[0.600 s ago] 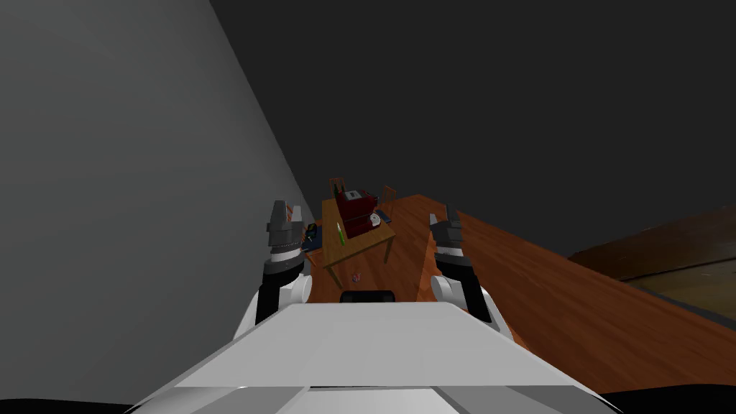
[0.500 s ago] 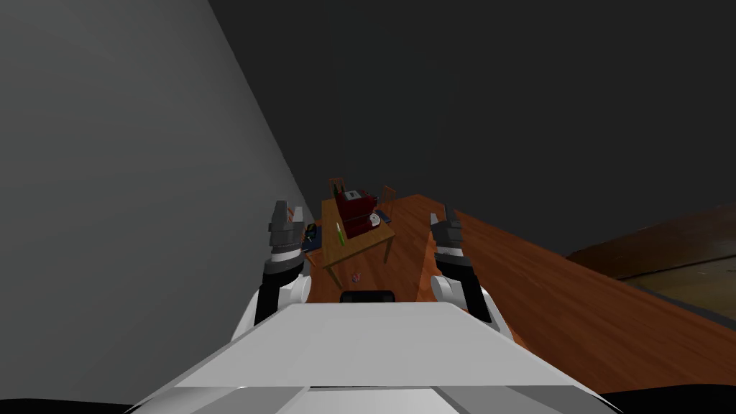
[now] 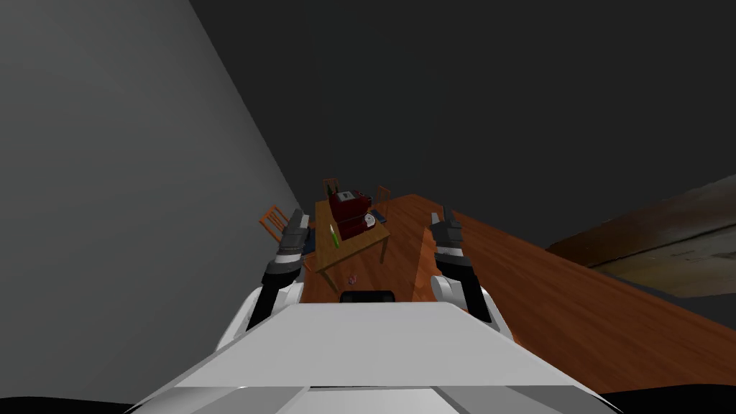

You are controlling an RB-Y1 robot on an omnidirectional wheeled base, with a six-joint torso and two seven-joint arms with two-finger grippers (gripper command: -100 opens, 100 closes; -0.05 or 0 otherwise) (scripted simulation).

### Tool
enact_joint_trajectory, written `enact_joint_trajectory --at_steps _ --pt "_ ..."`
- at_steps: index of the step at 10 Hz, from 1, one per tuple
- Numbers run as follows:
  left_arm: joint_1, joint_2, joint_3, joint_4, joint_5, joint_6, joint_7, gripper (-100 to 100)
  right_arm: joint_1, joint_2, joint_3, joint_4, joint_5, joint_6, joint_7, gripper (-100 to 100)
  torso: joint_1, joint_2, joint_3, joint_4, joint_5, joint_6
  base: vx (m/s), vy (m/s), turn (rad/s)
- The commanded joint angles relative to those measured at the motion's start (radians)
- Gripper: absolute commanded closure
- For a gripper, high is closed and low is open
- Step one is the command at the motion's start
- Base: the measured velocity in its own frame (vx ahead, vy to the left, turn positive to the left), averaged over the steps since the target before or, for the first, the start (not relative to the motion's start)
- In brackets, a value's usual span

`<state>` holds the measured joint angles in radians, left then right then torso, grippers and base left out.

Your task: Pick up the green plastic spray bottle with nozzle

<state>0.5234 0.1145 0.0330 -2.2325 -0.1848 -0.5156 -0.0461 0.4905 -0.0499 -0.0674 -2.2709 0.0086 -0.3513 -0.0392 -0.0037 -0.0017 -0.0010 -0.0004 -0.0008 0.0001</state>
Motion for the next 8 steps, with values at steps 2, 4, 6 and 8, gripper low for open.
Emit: enact_joint_trajectory --at_steps 2,4,6,8 --pt "0.033 0.055 0.036 0.059 -0.053 0.040 0.047 -100 0.000 0.000 0.000 0.000 0.000 0.000 0.000 0 0.000 0.000 0.000 0.000 0.000 0.000 0.030 -0.067 -0.145" --pt "0.045 0.071 0.050 0.085 -0.077 0.059 0.065 -100 0.000 0.000 0.000 0.000 0.000 0.000 0.000 0 0.000 0.000 0.000 0.000 0.000 0.000 0.029 -0.058 -0.070" --pt "0.071 0.097 0.081 0.139 -0.130 0.101 0.105 -100 0.000 0.000 0.000 0.000 0.000 0.000 0.000 0 -0.001 -0.001 0.000 0.000 0.000 0.000 0.044 -0.084 -0.164" --pt "0.099 0.118 0.113 0.194 -0.186 0.145 0.146 -100 0.000 0.000 0.000 0.000 0.000 0.000 0.000 0 -0.003 -0.001 -0.001 0.000 -0.001 0.000 0.051 -0.106 -0.193"
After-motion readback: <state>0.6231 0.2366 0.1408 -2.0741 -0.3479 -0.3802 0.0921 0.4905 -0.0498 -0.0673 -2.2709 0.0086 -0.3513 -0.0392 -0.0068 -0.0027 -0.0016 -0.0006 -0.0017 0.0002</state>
